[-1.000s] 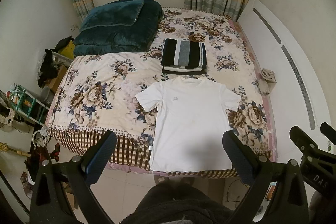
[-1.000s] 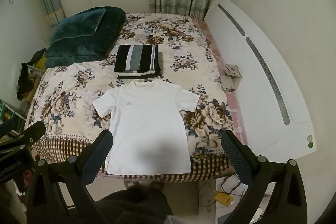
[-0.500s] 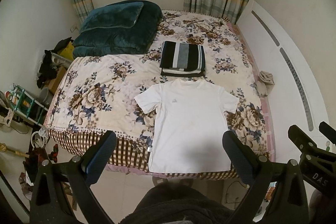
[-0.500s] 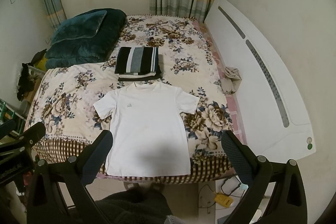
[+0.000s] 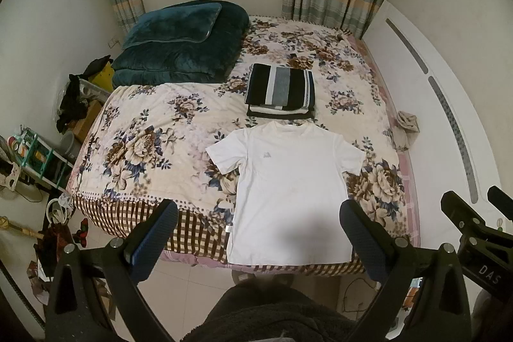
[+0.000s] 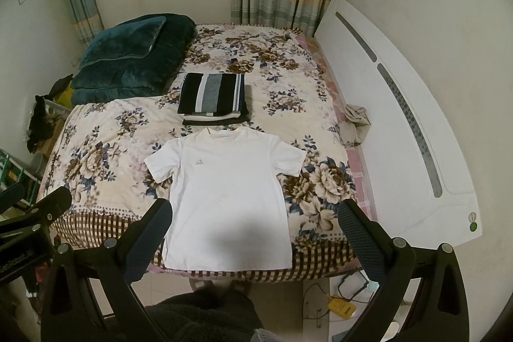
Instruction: Fold small clothes
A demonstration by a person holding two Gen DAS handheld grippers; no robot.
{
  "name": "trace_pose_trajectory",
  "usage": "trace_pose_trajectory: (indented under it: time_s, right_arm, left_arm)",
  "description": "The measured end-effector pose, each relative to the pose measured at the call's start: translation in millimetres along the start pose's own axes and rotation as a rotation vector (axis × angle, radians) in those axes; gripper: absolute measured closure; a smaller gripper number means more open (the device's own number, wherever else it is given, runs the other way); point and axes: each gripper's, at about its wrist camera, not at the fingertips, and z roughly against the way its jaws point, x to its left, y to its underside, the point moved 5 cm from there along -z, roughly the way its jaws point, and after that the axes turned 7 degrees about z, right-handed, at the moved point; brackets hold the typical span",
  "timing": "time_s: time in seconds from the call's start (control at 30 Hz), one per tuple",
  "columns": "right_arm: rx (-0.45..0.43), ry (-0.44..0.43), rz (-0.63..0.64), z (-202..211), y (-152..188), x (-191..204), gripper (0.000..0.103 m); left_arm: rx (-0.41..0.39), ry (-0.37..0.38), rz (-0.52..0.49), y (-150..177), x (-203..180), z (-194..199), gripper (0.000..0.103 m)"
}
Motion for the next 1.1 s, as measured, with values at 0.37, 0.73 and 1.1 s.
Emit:
trace_pose_trajectory:
  time_s: [0.37,0.73,1.1]
  right_arm:
    - [-0.005,-0.001,0.002,3.1,-2.0,4.1,0.000]
    - [-0.007,-0.003,0.003,5.1,-5.5,7.4,0.000]
    - [-0.008,-0.008,0.008,4.4,-12.7,9.6,0.000]
  left_arm:
    - [-0.003,0.001,0.004,-1.5,-0.6,1.2,0.000]
    - [-0.006,0.008,0.007,-6.5,-4.6,4.3,0.000]
    - [-0.010,0.007,0.009,-12.6,-7.8,4.2,0.000]
